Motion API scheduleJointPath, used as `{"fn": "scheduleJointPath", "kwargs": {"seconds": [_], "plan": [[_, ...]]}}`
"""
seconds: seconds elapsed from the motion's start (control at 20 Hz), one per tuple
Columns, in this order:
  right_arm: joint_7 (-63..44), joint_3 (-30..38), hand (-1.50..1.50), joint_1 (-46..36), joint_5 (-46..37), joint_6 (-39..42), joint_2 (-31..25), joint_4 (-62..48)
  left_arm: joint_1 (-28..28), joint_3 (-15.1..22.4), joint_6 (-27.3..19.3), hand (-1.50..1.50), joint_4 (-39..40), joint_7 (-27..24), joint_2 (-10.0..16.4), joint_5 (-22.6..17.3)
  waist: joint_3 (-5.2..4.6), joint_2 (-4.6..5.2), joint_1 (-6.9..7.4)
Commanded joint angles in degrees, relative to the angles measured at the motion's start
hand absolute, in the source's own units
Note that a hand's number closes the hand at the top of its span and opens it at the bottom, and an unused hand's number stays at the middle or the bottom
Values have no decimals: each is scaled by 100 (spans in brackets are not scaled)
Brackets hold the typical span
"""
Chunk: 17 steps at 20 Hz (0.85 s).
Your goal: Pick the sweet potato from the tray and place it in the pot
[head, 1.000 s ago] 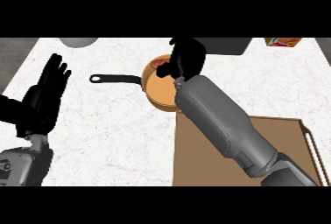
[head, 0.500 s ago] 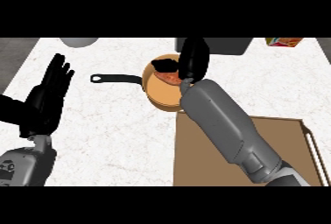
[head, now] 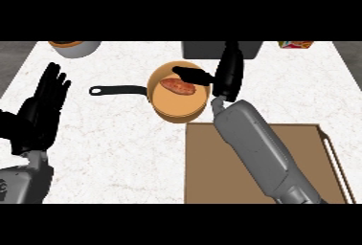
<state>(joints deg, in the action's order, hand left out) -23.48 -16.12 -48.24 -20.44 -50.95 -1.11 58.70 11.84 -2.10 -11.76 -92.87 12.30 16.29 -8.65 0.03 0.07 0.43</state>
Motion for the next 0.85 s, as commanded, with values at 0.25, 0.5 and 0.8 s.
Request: {"fn": "scheduleJointPath", "kwargs": {"seconds": [0.25, 0.5, 0.8], "plan": [[26, 84, -150, 1817, 416, 1116, -959, 2453, -110, -237, 169, 0, 117, -200, -2, 24, -4, -25, -116], [-162, 330, -150, 2189, 323, 1477, -1083, 2989, 171, -260, -6, 0, -537, 794, 64, 99, -1, -23, -65], [233, 705, -150, 2557, 211, 1794, -876, 3048, 62, -389, 309, 0, -112, 229, -162, 165, -3, -8, -42]]}}
